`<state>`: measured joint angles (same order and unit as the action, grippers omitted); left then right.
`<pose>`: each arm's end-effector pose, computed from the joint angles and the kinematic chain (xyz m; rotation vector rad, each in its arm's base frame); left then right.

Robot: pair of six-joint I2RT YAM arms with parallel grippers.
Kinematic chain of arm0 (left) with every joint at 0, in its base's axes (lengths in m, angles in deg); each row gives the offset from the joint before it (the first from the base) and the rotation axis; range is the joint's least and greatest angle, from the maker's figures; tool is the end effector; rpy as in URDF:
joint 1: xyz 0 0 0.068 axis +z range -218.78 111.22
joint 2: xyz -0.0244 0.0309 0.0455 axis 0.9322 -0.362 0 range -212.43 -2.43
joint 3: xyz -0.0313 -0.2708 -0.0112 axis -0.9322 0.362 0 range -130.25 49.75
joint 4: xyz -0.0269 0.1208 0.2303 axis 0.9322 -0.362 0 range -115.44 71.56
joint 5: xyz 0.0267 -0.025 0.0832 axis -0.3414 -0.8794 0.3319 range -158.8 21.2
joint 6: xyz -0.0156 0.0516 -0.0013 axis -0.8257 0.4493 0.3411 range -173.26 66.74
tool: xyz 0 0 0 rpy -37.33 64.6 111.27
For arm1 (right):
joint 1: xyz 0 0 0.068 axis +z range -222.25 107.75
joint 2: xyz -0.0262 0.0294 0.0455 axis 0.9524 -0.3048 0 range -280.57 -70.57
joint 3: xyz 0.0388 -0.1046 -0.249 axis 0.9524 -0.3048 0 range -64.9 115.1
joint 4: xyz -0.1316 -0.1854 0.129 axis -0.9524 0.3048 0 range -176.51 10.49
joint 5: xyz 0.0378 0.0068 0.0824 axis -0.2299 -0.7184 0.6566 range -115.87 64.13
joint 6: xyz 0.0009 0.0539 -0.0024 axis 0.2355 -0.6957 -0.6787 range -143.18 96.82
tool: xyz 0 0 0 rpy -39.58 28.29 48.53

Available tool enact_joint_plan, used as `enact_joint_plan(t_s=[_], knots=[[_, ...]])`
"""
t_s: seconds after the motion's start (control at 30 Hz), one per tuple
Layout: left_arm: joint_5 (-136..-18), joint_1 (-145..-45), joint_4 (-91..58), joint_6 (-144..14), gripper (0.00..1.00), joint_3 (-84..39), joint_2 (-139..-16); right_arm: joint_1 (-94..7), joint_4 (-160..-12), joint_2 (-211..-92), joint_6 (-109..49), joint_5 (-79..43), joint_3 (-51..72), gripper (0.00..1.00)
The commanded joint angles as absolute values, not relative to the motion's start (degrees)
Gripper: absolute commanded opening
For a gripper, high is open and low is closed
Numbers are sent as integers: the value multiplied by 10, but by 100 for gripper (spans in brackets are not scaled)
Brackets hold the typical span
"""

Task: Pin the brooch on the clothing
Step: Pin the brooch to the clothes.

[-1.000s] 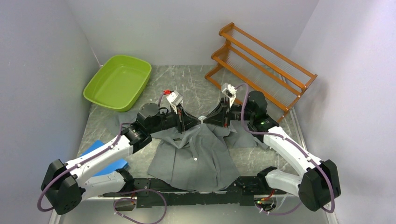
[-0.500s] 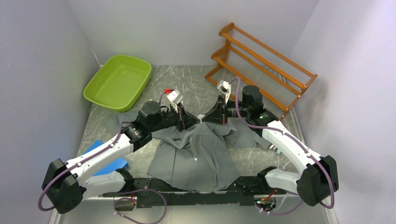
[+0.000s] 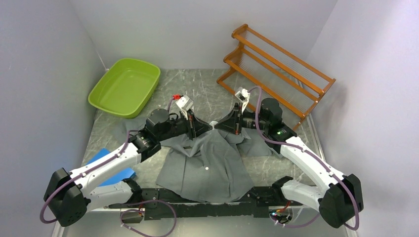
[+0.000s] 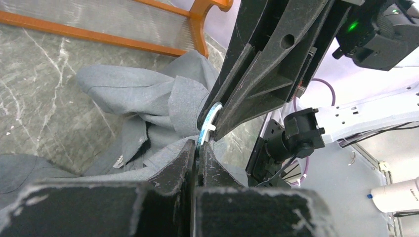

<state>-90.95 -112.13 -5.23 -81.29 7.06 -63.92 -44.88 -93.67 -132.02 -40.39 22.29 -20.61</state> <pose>0.1737 -0.1825 0.3129 0.5554 1.7370 -1.2353 0.2025 0.1348 0.3135 -0.8085 1.6843 1.2801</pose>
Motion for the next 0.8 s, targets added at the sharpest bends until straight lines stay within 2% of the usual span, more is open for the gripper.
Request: enact_joint_plan(t_s=[0.0,0.33,0.4,0.6,0.7,0.77], knots=[[-936,-1126,-7,-835,3,89,-602,-470,-1031,-1293,-431,118,-240,0],[-930,-1126,-1,-840,3,100,-602,-479,-1098,-1279,-467,138,-272,0],[-928,-1126,-9,-837,3,97,-602,-480,-1115,-1279,-474,151,-277,17],[-918,-1126,-44,-820,3,82,-608,-484,-1157,-1277,-492,184,-290,79],[-903,-1130,-85,-804,3,61,-621,-486,-1135,-1275,-489,162,-286,96],[-866,-1143,-121,-787,3,41,-633,-489,-1107,-1272,-486,131,-281,100]])
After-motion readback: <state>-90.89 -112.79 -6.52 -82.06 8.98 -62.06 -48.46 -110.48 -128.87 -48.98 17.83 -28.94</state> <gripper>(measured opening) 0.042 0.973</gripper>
